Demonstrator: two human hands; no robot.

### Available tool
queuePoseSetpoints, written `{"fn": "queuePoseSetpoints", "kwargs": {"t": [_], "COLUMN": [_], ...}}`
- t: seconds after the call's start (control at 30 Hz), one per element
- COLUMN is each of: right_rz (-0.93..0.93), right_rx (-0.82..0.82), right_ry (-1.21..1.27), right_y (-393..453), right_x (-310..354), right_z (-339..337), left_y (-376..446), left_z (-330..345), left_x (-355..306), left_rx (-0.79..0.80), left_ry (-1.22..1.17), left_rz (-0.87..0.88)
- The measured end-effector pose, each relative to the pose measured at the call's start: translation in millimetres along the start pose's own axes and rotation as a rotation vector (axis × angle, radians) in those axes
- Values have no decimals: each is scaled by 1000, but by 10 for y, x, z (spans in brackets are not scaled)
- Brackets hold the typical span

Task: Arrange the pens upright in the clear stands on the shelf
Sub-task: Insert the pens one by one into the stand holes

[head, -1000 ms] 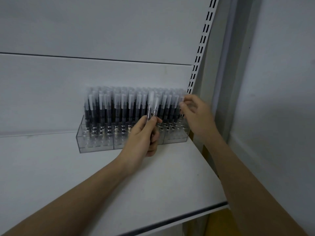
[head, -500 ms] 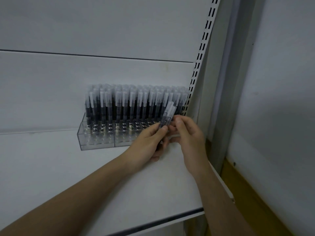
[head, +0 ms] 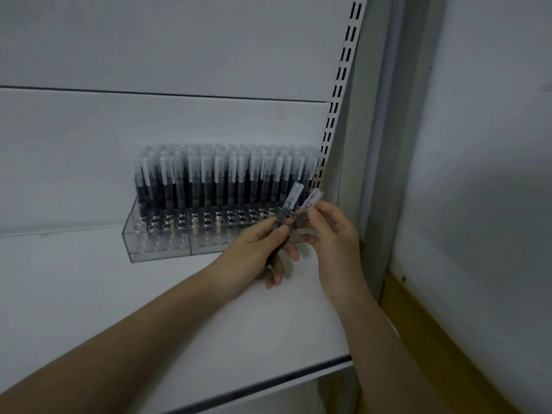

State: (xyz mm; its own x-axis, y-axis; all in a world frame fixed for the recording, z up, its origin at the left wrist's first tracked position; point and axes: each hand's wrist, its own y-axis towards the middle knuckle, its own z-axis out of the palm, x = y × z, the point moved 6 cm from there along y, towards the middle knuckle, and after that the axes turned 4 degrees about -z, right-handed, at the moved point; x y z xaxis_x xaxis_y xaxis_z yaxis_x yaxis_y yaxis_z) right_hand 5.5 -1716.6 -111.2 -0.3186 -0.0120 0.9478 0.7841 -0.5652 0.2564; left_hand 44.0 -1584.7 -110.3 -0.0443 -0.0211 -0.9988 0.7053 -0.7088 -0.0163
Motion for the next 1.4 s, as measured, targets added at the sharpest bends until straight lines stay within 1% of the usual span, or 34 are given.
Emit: {"fn": "queuePoseSetpoints", "kwargs": {"t": [0.2,0.33,0.5,0.57,0.63,0.77,0.87,0.93,1.0,1.1,1.13,1.17,1.27,1.3,1.33,1.4], "right_rz": [-8,-62,-118,-158,-218,-341,-364,-359,-334,-217,-192,-188,-286,-303,-286,-172], "right_rx": [-33,-44,-151,-195,-199,-159,-113,-80,3,158,179,160,-59,-93,-71,80], "right_ry": [72,7,35,7,-58,-254,-363,-433,-551,-702,-717,-717,-607,-541,-468,-308], "right_y": [0,6,248,389,501,623,684,709,692,655,622,586,382,303,239,134], "right_x": [3,94,377,531,689,880,863,801,699,415,343,299,376,406,416,386], "right_z": [-7,-18,-148,-187,-182,-118,-81,-79,-35,22,22,1,-89,-87,-44,126], "left_y": [35,20,8,12,14,13,13,11,5,7,6,7,-5,-12,-17,-36], "left_z": [-27,-16,-71,-97,-110,-128,-141,-145,-145,-148,-147,-143,-134,-132,-127,-104], "left_x": [10,-5,-9,-22,-41,-73,-78,-76,-81,-83,-89,-97,-120,-126,-129,-141], "left_rx": [-23,-23,-87,-122,-144,-170,-166,-164,-160,-156,-154,-149,-129,-121,-113,-83], "left_ry": [25,30,27,32,11,-21,-32,-35,-34,-24,-18,-12,-14,-12,-7,13], "left_rz": [50,49,24,36,44,35,27,23,26,31,34,37,45,43,41,35]}}
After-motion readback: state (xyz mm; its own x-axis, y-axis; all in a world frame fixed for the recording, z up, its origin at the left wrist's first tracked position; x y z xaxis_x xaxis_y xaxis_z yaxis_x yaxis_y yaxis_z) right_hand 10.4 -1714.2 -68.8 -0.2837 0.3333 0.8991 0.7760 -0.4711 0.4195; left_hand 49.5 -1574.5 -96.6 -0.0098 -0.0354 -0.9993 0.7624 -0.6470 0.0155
